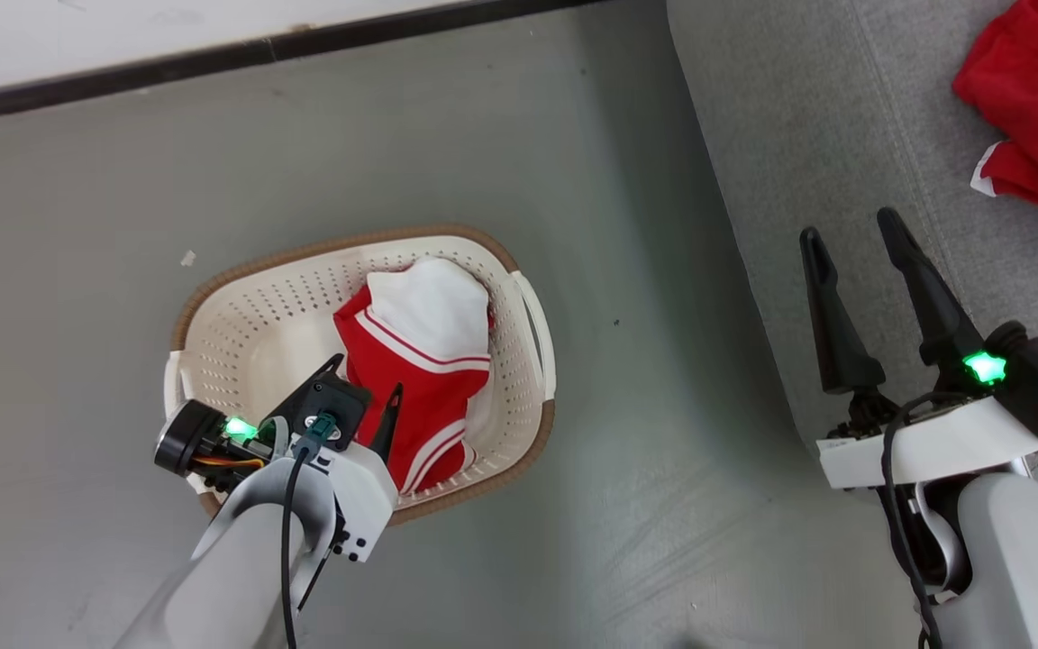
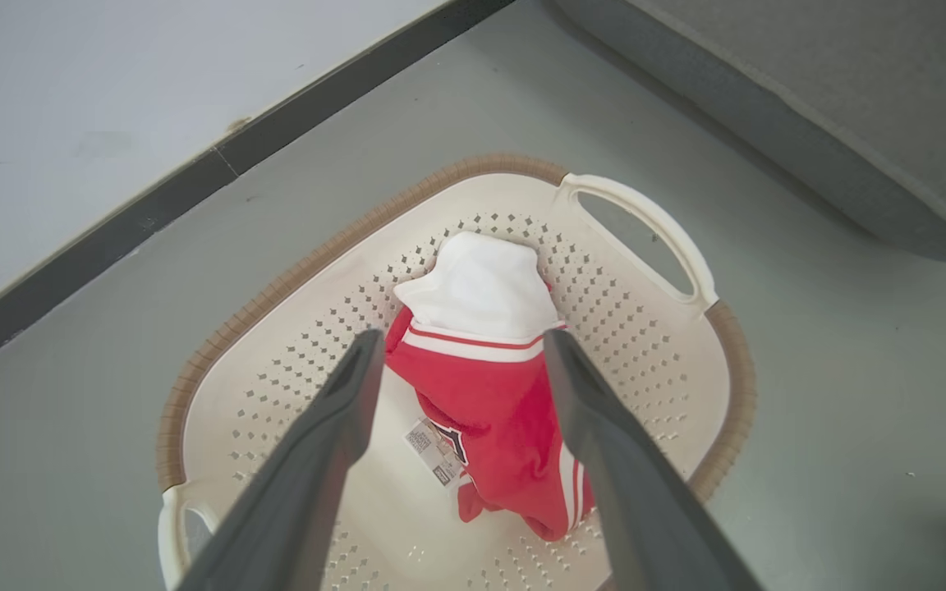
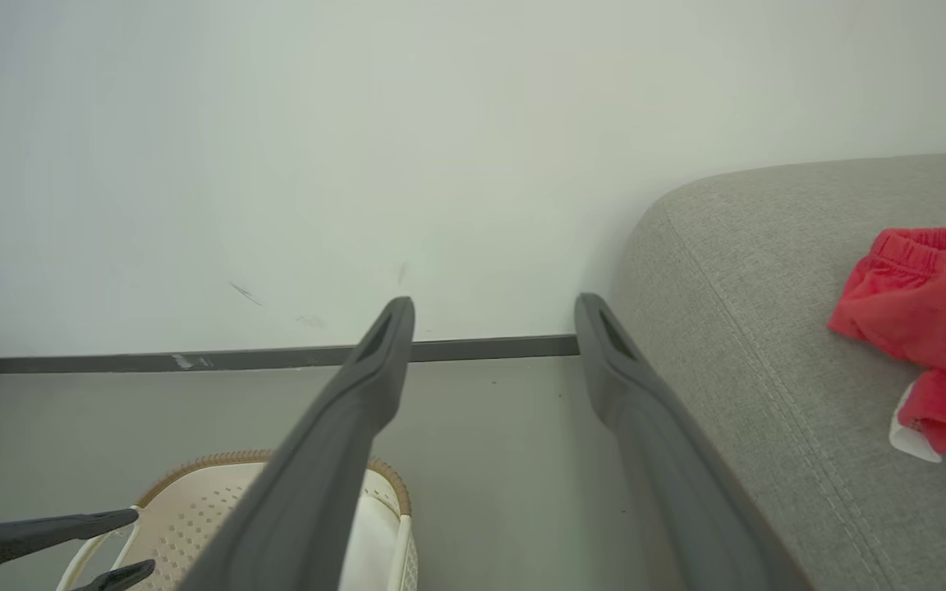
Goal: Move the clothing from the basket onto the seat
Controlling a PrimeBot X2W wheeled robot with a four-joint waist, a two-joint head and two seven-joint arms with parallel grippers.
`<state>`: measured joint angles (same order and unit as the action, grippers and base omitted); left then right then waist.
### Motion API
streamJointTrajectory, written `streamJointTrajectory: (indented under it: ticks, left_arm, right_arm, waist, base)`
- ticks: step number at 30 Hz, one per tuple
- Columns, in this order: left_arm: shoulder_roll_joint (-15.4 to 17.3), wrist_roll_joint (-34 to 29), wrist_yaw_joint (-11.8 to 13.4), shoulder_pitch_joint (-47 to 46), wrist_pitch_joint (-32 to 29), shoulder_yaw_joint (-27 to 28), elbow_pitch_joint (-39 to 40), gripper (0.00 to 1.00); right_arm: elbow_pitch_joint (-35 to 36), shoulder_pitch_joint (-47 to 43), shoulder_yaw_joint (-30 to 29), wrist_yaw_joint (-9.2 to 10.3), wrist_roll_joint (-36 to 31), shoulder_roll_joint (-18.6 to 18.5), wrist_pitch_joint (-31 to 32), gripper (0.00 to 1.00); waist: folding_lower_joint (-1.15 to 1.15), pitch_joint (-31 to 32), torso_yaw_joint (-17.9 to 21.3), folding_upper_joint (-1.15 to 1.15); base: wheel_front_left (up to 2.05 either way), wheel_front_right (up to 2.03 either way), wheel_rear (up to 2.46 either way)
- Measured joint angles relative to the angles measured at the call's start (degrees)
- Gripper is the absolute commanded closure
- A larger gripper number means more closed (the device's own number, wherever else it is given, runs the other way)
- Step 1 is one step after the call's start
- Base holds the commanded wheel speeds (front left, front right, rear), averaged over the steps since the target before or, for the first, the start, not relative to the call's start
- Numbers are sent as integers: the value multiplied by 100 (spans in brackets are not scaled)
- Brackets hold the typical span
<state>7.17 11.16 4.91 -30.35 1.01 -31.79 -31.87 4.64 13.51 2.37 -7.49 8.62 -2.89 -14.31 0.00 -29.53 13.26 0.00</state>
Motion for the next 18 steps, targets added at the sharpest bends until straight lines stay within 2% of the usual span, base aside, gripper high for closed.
streamJointTrajectory:
  ticks: [18]
  left_arm:
    - [-27,-58,-60,-672,-52,10,-806,0]
  right_arm:
    - [74,691,80,0,210,36,-7,0]
  waist:
    - [0,-1024,424,0]
  base:
    - [0,0,0]
